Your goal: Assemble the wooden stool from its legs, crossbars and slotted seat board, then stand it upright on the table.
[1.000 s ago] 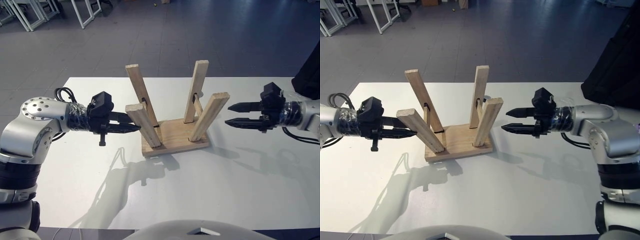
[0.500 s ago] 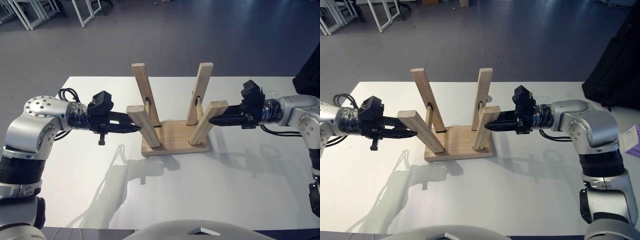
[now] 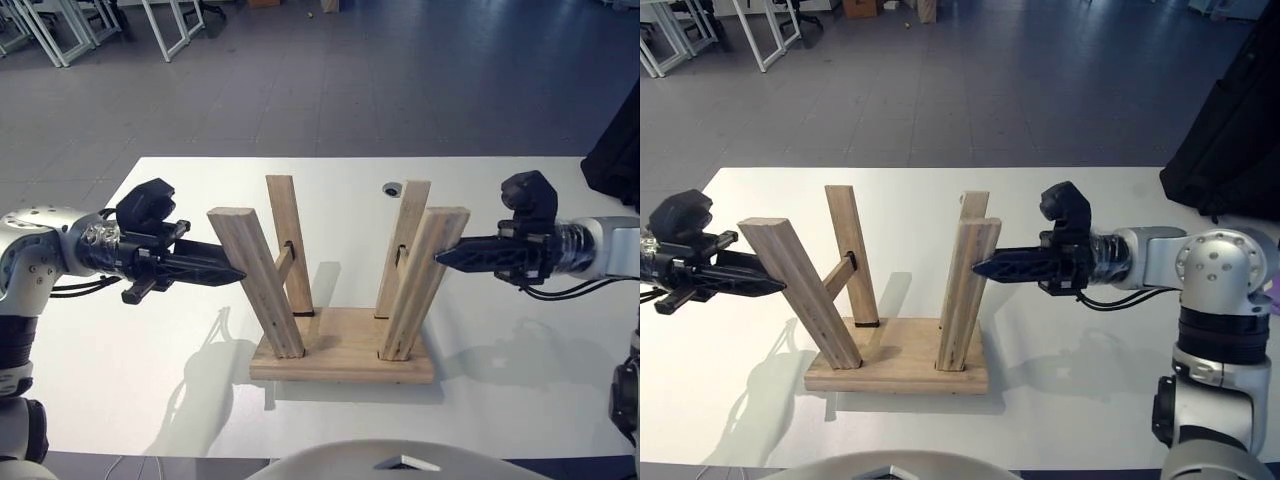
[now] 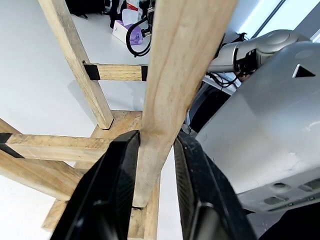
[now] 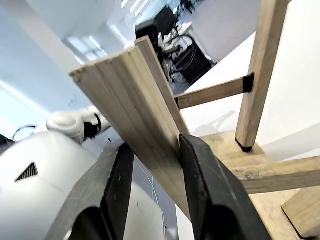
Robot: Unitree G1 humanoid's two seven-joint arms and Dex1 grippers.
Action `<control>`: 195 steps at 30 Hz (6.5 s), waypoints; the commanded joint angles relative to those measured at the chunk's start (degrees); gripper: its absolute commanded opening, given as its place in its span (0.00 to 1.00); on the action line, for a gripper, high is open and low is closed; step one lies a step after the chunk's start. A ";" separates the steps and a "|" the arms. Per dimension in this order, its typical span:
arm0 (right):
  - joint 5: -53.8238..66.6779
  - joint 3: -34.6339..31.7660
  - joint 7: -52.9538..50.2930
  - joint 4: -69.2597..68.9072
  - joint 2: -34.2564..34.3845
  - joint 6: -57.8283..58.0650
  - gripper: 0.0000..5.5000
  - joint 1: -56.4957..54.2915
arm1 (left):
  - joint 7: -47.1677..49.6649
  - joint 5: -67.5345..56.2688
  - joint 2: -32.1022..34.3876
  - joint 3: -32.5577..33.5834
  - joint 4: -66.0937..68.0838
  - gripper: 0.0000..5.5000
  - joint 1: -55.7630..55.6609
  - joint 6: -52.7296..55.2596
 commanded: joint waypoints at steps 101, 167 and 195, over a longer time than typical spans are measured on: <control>-31.55 13.72 3.43 -24.25 2.15 -13.46 0.26 8.72 | 27.95 14.52 -15.34 -0.87 -21.43 0.28 5.29 3.49; -37.70 -10.63 -48.45 10.04 25.05 -55.28 0.86 7.72 | 76.20 31.29 -44.67 15.96 18.18 0.68 -5.80 -33.67; -63.47 4.30 -56.85 12.25 29.51 -69.03 0.86 10.16 | 83.08 41.01 -49.57 8.79 12.34 0.68 -5.17 -36.85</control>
